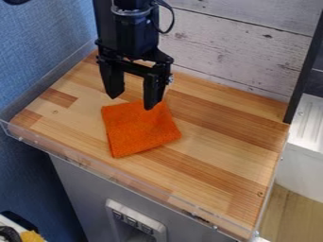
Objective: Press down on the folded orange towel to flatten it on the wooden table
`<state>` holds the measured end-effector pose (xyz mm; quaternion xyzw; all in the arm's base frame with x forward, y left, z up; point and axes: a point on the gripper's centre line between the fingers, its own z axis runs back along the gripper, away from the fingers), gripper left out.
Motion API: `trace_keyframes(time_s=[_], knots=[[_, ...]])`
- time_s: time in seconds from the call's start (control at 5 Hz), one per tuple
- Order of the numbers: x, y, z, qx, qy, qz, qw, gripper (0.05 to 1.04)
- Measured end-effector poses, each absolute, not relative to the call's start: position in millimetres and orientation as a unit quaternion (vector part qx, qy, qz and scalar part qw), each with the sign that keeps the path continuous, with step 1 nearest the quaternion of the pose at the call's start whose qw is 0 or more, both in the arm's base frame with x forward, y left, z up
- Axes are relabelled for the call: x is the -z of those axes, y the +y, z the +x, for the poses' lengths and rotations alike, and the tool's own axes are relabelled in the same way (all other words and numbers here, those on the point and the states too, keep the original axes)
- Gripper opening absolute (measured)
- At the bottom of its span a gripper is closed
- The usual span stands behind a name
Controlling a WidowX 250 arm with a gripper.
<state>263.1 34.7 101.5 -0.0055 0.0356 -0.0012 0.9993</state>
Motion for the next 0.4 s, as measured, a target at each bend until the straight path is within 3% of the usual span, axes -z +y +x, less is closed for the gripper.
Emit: trace_keyframes(time_s=[0.4], knots=[[-101.2,39.5,266.8,-0.044,0.022,-0.004,0.999,0.995]])
